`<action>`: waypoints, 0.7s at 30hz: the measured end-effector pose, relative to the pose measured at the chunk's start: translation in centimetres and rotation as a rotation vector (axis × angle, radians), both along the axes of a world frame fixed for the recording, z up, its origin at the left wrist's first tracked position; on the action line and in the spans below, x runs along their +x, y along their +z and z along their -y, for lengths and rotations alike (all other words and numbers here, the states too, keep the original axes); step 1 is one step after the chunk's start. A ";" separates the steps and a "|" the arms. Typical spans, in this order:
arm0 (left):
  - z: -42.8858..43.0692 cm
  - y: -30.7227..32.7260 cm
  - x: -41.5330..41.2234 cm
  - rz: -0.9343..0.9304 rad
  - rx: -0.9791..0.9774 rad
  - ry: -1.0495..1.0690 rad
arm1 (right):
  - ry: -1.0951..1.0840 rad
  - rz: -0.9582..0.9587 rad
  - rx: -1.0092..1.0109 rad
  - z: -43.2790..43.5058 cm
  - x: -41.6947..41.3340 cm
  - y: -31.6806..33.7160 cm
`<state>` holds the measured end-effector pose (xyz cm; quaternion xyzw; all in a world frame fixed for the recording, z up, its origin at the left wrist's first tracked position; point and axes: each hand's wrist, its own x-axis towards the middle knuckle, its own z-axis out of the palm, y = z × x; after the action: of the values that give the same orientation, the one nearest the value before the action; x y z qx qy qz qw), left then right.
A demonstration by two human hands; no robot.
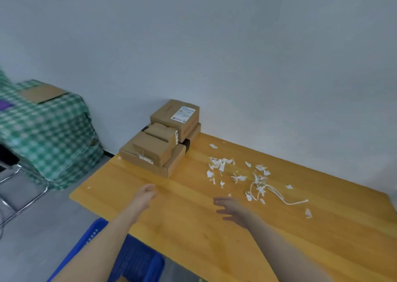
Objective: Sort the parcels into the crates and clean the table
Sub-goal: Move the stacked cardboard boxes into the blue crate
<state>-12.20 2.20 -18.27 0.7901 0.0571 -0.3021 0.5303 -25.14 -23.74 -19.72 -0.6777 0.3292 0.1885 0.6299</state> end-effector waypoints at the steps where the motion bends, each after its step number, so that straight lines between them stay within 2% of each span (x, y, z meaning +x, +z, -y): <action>1: -0.4 0.0 0.4 0.000 0.000 0.020 | 0.022 -0.001 0.007 -0.1 1.0 0.1; 11: -2.6 2.3 9.8 0.089 0.011 0.043 | 0.173 0.038 0.067 -4.8 9.9 1.6; 21: -1.9 3.1 19.5 0.123 -0.012 -0.109 | 0.072 0.182 0.105 -9.4 19.4 1.8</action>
<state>7.30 4.06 -15.19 0.8060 -0.0205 -0.2814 0.5204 -5.78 -14.32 -17.87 -0.6693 0.2358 0.1656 0.6848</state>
